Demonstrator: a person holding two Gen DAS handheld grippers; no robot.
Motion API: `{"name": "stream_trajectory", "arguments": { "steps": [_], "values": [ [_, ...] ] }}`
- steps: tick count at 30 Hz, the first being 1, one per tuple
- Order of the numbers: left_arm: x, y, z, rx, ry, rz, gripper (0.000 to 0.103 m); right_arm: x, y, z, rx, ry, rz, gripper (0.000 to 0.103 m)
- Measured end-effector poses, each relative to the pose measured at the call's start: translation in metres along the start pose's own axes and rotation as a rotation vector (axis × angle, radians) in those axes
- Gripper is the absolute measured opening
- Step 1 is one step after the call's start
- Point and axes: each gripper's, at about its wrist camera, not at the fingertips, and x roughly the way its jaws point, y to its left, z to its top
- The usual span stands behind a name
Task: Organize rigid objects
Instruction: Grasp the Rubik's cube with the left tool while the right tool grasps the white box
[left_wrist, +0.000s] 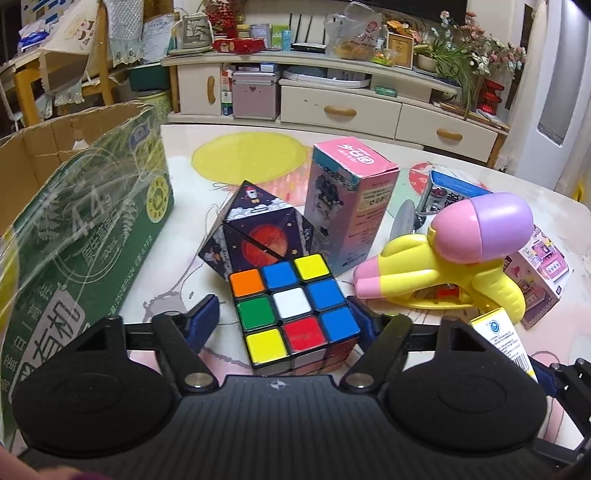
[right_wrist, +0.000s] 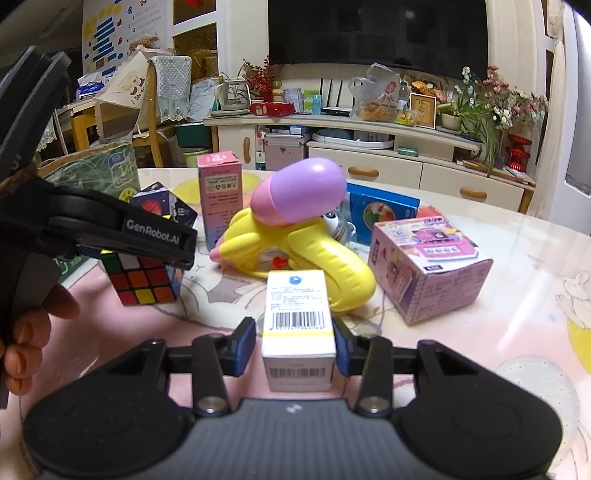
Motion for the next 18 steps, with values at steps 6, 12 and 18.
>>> {"name": "stream_trajectory", "arguments": {
  "steps": [6, 12, 18],
  "values": [
    [0.0, -0.003, -0.002, 0.014, -0.01, 0.026, 0.079, 0.004, -0.001, 0.0, -0.009, 0.003, -0.009, 0.042],
    [-0.003, -0.002, -0.005, 0.026, -0.009, 0.03, 0.078, 0.008, -0.003, 0.001, -0.017, 0.002, -0.005, 0.04],
    [-0.009, 0.0, -0.011, 0.056, 0.002, -0.005, 0.078, 0.008, -0.001, 0.0, -0.029, 0.001, -0.001, 0.035]
  ]
}}
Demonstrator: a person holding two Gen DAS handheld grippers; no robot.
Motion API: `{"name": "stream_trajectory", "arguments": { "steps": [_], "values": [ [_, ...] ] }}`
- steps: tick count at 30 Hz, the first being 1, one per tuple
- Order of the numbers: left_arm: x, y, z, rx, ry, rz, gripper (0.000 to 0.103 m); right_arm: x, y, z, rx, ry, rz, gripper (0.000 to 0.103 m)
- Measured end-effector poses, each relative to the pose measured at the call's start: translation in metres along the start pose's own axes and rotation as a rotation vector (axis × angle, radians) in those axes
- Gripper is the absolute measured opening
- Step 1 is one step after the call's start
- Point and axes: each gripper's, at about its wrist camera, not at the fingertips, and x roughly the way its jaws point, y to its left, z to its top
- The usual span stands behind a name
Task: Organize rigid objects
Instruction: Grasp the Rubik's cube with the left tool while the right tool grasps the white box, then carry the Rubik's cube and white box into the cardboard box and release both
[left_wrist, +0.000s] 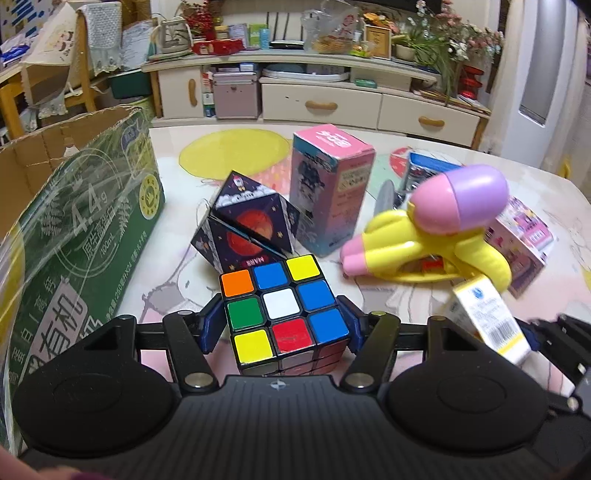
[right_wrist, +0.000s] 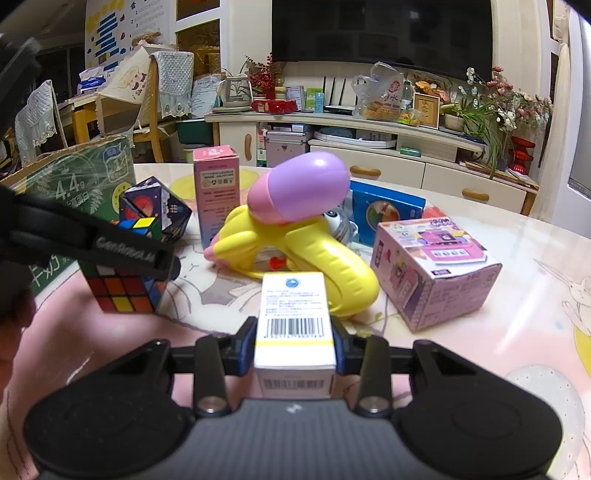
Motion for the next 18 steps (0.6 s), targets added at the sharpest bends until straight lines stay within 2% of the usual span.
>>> {"name": "stream_trajectory", "arguments": {
  "steps": [9, 18],
  "values": [
    [-0.012, 0.001, -0.01, 0.018, 0.017, -0.053, 0.078, 0.002, 0.003, 0.001, -0.005, -0.003, -0.003, 0.034],
    [-0.035, 0.008, -0.015, 0.028, -0.015, -0.095, 0.078, -0.007, 0.0, -0.003, 0.041, -0.031, -0.047, 0.033]
  ]
}}
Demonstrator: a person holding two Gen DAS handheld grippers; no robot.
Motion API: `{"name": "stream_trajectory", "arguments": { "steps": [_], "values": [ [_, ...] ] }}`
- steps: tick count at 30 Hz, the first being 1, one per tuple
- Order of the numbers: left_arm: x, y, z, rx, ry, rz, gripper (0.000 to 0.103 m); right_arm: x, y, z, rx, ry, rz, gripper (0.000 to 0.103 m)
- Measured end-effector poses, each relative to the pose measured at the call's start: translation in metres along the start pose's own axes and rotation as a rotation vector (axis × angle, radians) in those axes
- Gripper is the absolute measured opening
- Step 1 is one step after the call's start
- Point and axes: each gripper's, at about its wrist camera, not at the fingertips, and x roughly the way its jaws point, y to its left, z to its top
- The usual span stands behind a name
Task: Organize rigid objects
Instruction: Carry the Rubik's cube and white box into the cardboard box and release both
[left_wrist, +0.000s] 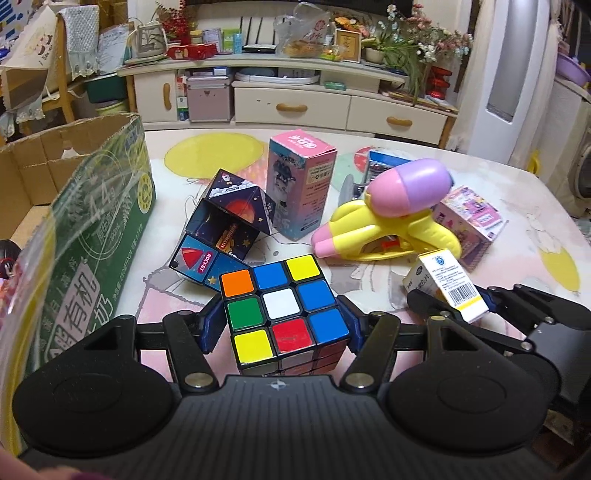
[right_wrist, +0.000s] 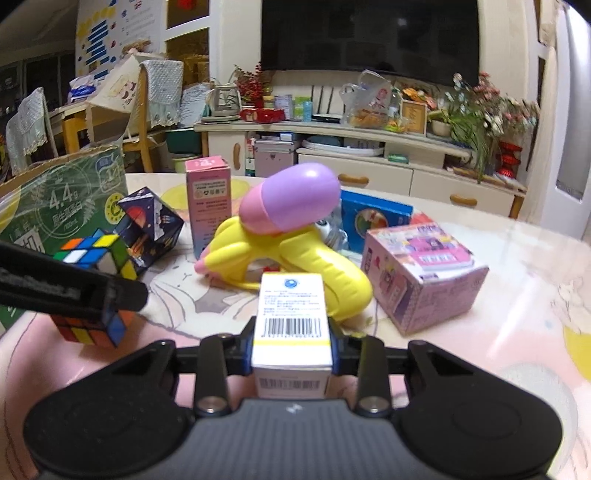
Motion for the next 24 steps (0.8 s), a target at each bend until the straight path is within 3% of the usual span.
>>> {"name": "stream_trajectory", "arguments": {
  "steps": [14, 24],
  "values": [
    [-0.031, 0.015, -0.004, 0.028, -0.042, -0.068, 0.078, -0.029, 0.017, 0.006, 0.076, 0.012, -0.014, 0.033],
    [-0.055, 0.027, 0.006, 0.015, -0.141, -0.071, 0.078, -0.056, 0.04, 0.025, 0.071, -0.021, 0.011, 0.033]
  ]
}}
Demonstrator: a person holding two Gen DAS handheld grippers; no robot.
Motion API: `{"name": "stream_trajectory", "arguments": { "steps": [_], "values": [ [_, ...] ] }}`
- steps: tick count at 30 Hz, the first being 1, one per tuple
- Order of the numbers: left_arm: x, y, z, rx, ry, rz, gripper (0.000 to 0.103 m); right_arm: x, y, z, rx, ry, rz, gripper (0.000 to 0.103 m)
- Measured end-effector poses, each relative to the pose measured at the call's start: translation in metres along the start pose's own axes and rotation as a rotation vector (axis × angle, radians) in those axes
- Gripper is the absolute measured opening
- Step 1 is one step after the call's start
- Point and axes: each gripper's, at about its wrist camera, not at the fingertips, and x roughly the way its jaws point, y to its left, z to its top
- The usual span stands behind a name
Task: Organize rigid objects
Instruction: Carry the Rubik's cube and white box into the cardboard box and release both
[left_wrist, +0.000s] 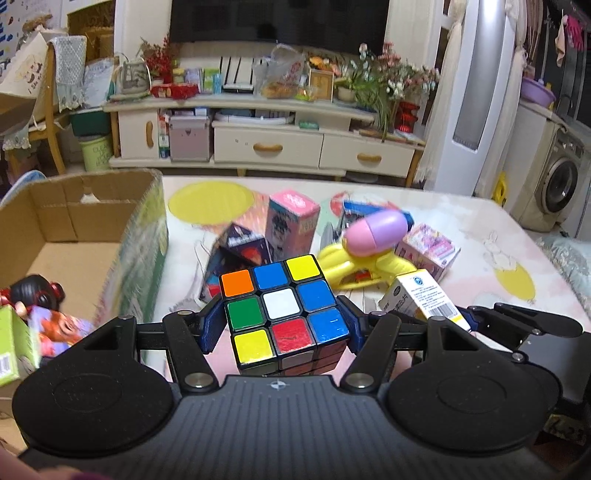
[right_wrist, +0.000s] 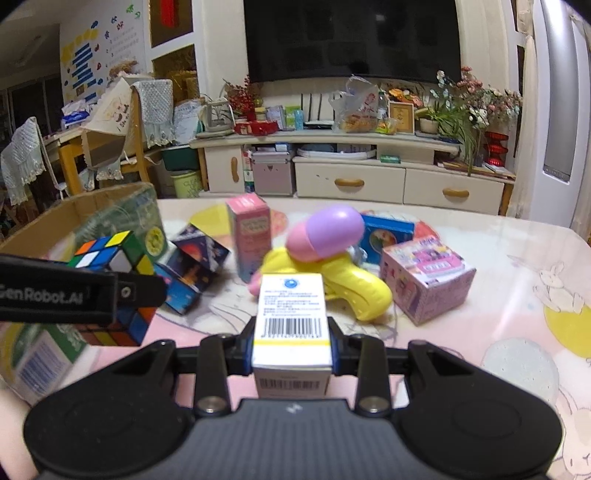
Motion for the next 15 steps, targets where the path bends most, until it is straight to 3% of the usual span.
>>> {"name": "stream_trajectory", "arguments": {
  "steps": [15],
  "values": [
    [-0.035, 0.056, 0.032, -0.145, -0.127, 0.044, 0.078, -0.006, 0.062, 0.055, -0.003, -0.06, 0.164, 0.033]
  ]
}}
